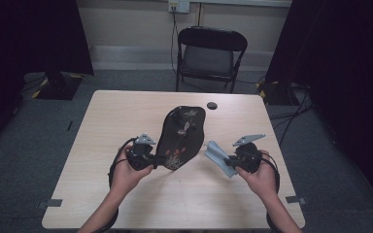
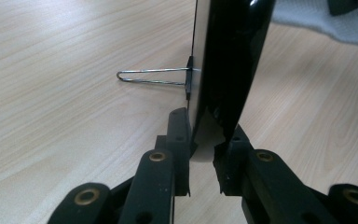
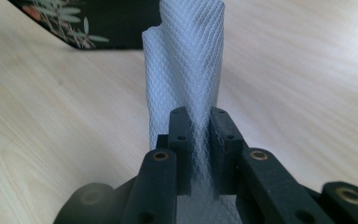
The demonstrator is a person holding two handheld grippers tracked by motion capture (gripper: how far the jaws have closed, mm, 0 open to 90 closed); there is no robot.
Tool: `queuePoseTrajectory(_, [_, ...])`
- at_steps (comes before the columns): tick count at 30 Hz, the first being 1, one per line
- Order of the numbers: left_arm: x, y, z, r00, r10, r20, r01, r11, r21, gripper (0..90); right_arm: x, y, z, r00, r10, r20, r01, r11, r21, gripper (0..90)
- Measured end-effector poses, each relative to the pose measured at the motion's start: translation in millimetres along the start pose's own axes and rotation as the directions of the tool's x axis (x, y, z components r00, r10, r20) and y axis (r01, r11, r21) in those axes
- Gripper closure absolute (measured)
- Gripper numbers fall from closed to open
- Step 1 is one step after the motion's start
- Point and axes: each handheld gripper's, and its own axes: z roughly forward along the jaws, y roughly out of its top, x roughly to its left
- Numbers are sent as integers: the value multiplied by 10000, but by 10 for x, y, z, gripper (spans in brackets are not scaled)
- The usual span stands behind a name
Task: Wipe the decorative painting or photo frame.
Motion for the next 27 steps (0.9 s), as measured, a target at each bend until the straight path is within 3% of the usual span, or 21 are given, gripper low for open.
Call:
queuePoseTrajectory(17, [0, -8, 1, 9999, 123, 3, -123, 9999, -5, 783, -83, 433, -312, 9982, -55, 594, 109, 9959, -898, 812])
queuePoseTrajectory(23, [-9, 17, 0, 9998, 175, -1, -175, 9997, 193, 784, -98, 657, -416, 9987, 85, 511, -1, 9867, -1626, 812])
queuePoseTrajectory(27, [-4, 7, 5, 9999, 169, 6, -169, 9998, 107, 785, -38, 857, -465, 9982, -192, 561, 308, 9764, -2138, 812])
